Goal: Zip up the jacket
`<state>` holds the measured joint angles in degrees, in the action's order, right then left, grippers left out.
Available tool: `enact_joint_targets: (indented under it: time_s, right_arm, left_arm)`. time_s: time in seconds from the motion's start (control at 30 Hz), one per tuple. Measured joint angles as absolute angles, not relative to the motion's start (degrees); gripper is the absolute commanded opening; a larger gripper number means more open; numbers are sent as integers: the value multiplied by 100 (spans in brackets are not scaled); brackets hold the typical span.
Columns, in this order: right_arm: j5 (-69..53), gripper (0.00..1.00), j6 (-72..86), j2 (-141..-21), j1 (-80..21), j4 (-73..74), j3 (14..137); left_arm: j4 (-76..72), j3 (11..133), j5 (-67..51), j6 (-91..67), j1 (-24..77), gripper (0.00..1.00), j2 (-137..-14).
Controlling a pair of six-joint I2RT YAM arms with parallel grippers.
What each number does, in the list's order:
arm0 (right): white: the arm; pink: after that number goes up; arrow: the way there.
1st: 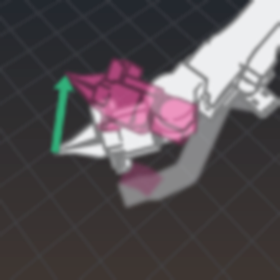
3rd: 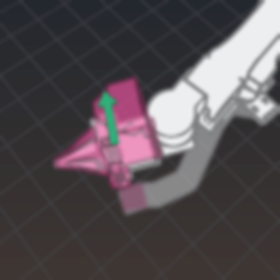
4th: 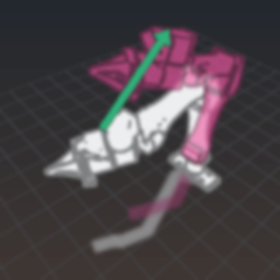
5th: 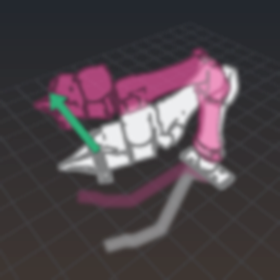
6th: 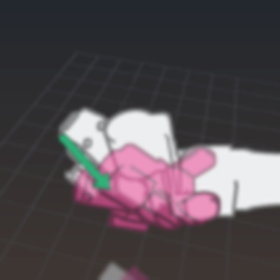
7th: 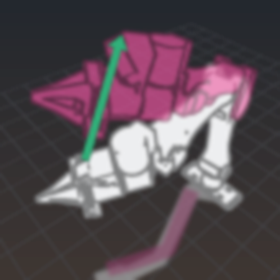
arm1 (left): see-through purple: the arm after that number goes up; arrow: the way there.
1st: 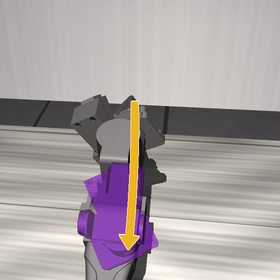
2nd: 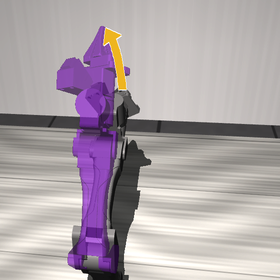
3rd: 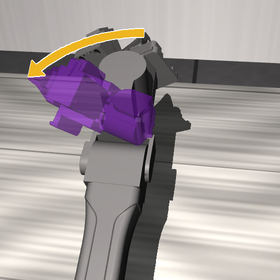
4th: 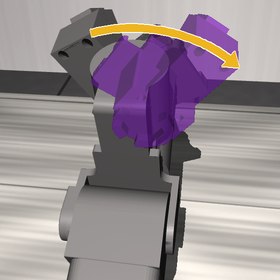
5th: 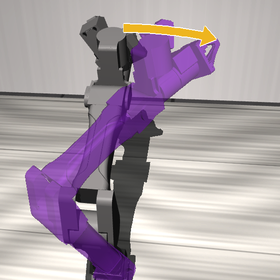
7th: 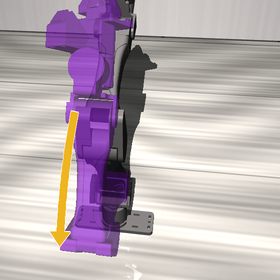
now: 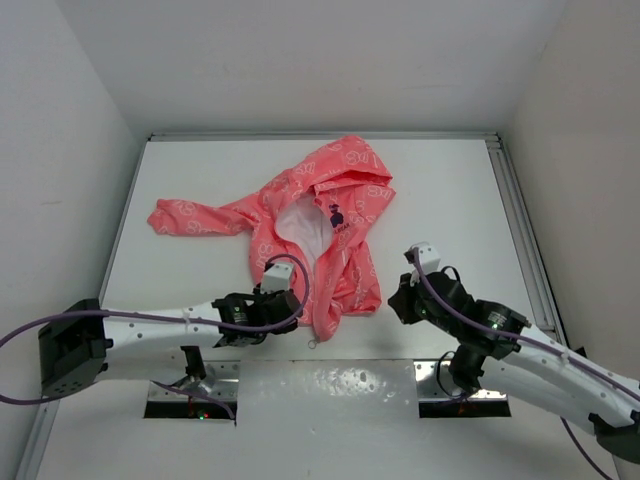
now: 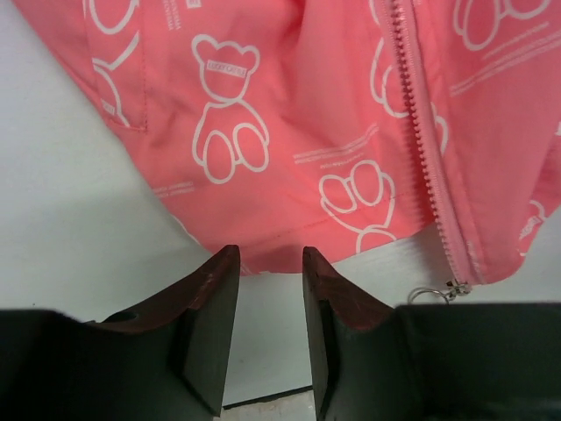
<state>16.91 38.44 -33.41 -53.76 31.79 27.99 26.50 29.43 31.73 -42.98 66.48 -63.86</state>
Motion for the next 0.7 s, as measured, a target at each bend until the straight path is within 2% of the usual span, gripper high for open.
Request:
enact_joint_targets:
  time_s: [0.2,0.33,0.5,0.7]
  right_arm:
    - [1581,15,3887,-3472,-5376,3164,2770]
    - [1448,23,3905,-3553,-5376,3048,2711]
    - [1339,25,3946,-3581,-5376,2947,2502]
    - [1317,26,3970,-3579,-5376,2904,2460]
  left_arm:
    - [2615,2980,3291,-4379,6683,34,-6678]
    - [2423,3013,3183,-4233,6685,42,-6761]
    - [1988,3068,3033,-4016,6685,42,-6862]
    - [1649,3166,2875,-3793,6685,44,-7553]
